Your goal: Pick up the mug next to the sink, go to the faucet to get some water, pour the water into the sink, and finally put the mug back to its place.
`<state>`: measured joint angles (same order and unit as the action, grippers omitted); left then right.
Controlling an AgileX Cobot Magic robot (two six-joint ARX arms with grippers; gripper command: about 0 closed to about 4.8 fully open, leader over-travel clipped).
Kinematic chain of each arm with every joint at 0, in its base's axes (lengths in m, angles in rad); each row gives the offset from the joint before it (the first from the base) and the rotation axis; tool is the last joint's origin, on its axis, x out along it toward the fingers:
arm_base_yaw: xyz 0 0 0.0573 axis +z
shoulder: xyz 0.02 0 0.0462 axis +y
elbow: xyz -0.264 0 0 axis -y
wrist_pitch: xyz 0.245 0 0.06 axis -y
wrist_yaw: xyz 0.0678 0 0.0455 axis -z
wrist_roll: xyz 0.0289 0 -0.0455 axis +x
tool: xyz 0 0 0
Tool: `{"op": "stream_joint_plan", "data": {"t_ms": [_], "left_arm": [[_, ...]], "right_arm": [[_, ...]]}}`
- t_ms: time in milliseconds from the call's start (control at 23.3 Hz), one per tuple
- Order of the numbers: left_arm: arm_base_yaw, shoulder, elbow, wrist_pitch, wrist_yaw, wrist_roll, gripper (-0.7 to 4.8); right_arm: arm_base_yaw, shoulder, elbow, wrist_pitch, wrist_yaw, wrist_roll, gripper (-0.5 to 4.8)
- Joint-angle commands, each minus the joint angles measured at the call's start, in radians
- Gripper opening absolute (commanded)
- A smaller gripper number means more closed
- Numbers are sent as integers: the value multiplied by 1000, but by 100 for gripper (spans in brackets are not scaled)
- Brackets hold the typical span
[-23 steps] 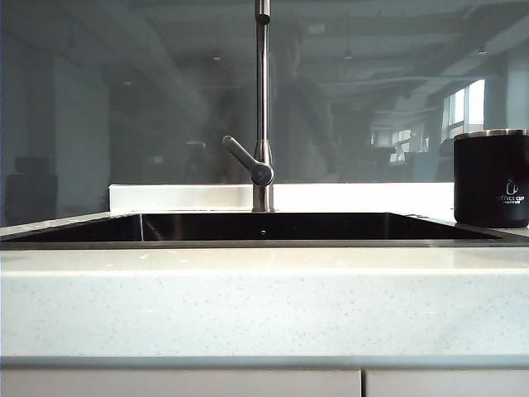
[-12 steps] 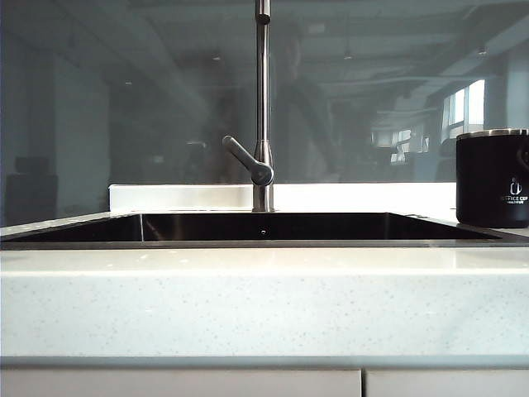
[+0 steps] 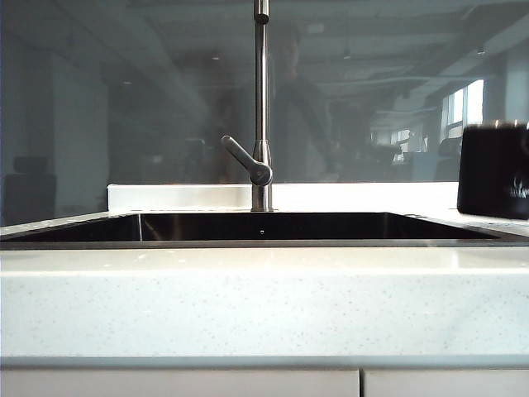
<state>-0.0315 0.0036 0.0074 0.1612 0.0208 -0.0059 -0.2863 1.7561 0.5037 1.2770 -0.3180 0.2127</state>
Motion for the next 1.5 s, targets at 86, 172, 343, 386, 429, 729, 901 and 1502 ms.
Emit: {"op": "stream_joint_plan", "data": {"t_ms": [86, 172, 343, 386, 429, 729, 901, 1502], "left_arm": [[0, 27, 3, 148, 2, -68, -5], [0, 98, 3, 190, -2, -93, -5], [3, 417, 7, 541, -1, -92, -5], [3, 482, 11, 610, 0, -92, -5], [3, 638, 42, 725, 15, -93, -5], [3, 1456, 460, 1114, 369, -183, -5], [2, 1857, 854, 1146, 694, -265, 17], [-25, 2476, 1749, 1012, 904, -639, 479]], "right_arm": [[44, -127, 16, 33, -37, 187, -4], [103, -211, 35, -79, -43, 201, -4], [281, -346, 134, -372, 0, 206, -4], [318, -355, 160, -413, 11, 206, -4], [370, -356, 207, -463, 23, 205, -4], [574, -318, 475, -807, 189, 89, -4], [603, -232, 584, -825, 194, 55, -4], [693, 16, 901, -975, 402, 44, -4]]}}
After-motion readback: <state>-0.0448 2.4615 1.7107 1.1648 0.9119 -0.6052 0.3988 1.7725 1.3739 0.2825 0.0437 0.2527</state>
